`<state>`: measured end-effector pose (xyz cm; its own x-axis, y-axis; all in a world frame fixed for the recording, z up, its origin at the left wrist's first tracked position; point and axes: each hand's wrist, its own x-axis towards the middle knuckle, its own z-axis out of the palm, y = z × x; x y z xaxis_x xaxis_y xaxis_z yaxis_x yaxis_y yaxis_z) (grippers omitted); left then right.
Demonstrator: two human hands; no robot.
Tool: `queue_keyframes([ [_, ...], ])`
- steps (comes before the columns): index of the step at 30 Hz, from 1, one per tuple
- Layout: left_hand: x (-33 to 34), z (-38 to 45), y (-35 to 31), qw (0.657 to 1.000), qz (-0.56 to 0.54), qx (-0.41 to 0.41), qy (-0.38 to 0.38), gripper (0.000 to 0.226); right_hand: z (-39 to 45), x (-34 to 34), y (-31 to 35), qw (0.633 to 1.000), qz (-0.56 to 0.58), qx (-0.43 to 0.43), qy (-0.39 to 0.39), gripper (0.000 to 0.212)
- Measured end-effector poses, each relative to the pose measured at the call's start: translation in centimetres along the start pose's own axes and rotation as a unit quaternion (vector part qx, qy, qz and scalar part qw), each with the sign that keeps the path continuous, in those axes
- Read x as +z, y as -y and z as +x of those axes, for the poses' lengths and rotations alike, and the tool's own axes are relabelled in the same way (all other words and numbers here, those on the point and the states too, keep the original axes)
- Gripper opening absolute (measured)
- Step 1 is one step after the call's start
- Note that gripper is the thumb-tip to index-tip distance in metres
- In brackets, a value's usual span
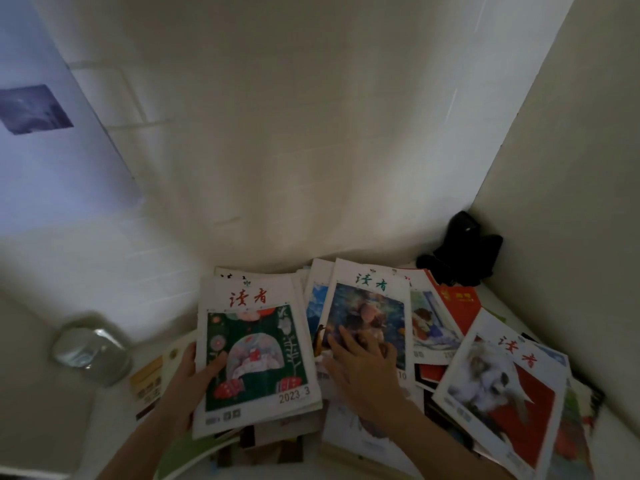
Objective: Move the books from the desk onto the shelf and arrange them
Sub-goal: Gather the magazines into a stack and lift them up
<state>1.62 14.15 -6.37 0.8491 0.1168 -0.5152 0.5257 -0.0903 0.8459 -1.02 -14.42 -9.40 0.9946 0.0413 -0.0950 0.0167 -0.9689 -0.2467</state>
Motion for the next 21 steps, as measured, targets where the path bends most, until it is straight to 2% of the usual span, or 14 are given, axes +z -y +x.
queue_keyframes([
  [3, -2.6, -0.7, 0.6, 1.0, 0.008, 0.003, -0.005, 0.042, 0.4, -0.6, 1.2, 0.997, -0.011, -0.071, 0.001, 0.053],
  [4, -3.5, -0.9, 1.0, 1.0, 0.007, -0.001, -0.006, 0.04, 0.6, -0.5, 0.3, 0.998, 0.007, -0.067, 0.013, 0.05],
  [5, -4.3, -1.1, 1.4, 1.0, 0.001, -0.004, -0.008, 0.038, 0.4, -0.8, -0.6, 0.998, 0.051, -0.025, 0.01, 0.053],
  [6, -5.0, -1.3, 1.8, 1.0, -0.01, -0.007, -0.013, 0.038, 0.5, -1.0, -1.9, 0.993, 0.106, 0.051, -0.026, 0.062],
  [7, -5.8, -1.4, 2.4, 0.999, -0.023, -0.008, -0.021, 0.04, 0.6, -1.3, -3.5, 0.976, 0.154, 0.134, -0.075, 0.076],
  [8, -6.5, -1.6, 2.9, 0.999, -0.037, -0.01, -0.029, 0.043, 0.7, -1.7, -4.9, 0.959, 0.176, 0.201, -0.091, 0.086],
  [9, -7.1, -1.6, 3.4, 0.998, -0.045, -0.014, -0.031, 0.046, 0.8, -1.9, -5.9, 0.953, 0.179, 0.235, -0.07, 0.091],
  [11, -8.1, -1.6, 4.0, 0.998, -0.048, -0.021, -0.027, 0.048, 1.0, -2.3, -6.3, 0.951, 0.19, 0.241, -0.032, 0.094],
  [13, -8.6, -1.0, 4.4, 0.999, -0.026, -0.02, -0.031, 0.051, 1.4, -2.5, -5.5, 0.947, 0.217, 0.234, -0.032, 0.078],
  [15, -8.4, -0.4, 4.5, 0.998, 0.043, -0.005, -0.034, 0.051, 1.8, -2.4, -4.6, 0.947, 0.227, 0.226, -0.014, 0.06],
  [17, -7.8, -0.3, 4.2, 0.994, 0.093, 0.011, -0.048, 0.04, 2.0, -2.1, -4.1, 0.949, 0.218, 0.227, -0.012, 0.056],
  [19, -7.3, -0.1, 4.0, 0.994, 0.093, 0.024, -0.053, 0.031, 2.2, -2.2, -3.7, 0.947, 0.221, 0.233, -0.023, 0.053],
  [21, -6.8, 0.0, 3.8, 0.996, 0.08, 0.022, -0.043, 0.033, 2.3, -3.0, -3.4, 0.934, 0.243, 0.26, -0.015, 0.043],
])
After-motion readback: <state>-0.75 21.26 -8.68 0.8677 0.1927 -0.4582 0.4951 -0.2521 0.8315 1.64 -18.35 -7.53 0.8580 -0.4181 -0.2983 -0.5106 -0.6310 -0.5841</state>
